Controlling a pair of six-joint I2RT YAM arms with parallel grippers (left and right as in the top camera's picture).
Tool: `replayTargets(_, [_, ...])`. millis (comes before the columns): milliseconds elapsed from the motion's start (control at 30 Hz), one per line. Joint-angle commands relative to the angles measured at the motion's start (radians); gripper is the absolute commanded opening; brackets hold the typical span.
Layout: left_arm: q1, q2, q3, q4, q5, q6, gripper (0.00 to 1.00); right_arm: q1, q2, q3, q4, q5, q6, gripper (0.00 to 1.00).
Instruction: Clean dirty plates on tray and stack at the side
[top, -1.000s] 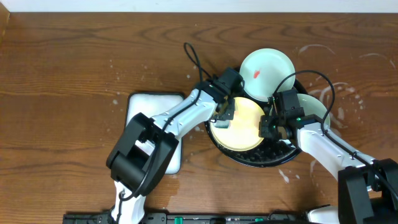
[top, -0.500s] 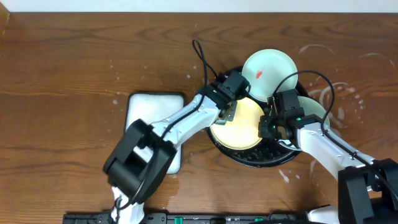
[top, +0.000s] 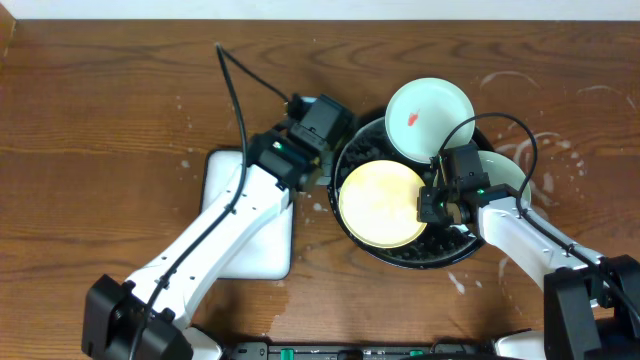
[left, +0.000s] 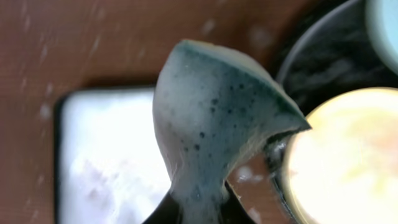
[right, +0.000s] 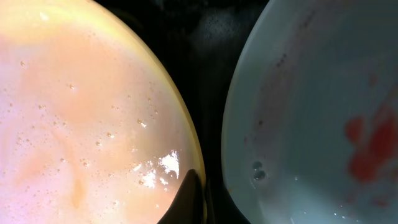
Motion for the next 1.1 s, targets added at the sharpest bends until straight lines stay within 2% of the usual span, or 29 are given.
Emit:
replayTargets(0, [0.043, 0.006, -0.026, 0.037, 0.140, -0.014, 0.09, -0.004, 0.016, -0.013, -0.016, 0.052, -0.052, 0.01])
replayTargets(67, [0.045, 0.022, -0.044, 0.124, 0.323, 0.030, 0.08, -0.004, 0.016, -0.013, -0.014, 0.053, -0.064, 0.01])
replayTargets(167, [0.015, 0.061, -0.084, 0.247, 0.487, 0.030, 0.08, -0.004, 0.016, -0.013, -0.018, 0.052, -0.066, 0.01])
replayTargets(433, [-0.098, 0.269, -0.130, 0.427, 0.546, -0.105, 0.08, -0.004, 0.016, -0.013, -0.020, 0.052, -0.066, 0.01])
replayTargets(567, [-0.118, 0.396, -0.130, 0.563, 0.731, -0.171, 0.08, -0.004, 0.016, -0.013, -0.019, 0.053, -0.066, 0.01])
replayTargets(633, [-0.120, 0.456, -0.130, 0.604, 0.767, -0.228, 0.08, -0.004, 0.016, -0.013, -0.019, 0.053, -0.066, 0.01])
replayTargets(767, [-0.102, 0.538, -0.129, 0.631, 0.753, -0.266, 0.08, -0.004, 0.016, -0.013, -0.019, 0.052, -0.066, 0.01])
replayTargets(967, [-0.011, 0.533, -0.111, 0.594, 0.519, -0.263, 0.08, -0.004, 0.016, -0.013, -0.019, 0.052, -0.066, 0.01])
replayTargets(1067, [0.036, 0.512, -0.088, 0.566, 0.388, -0.210, 0.07, -0.004, 0.016, -0.013, -0.020, 0.052, -0.066, 0.01])
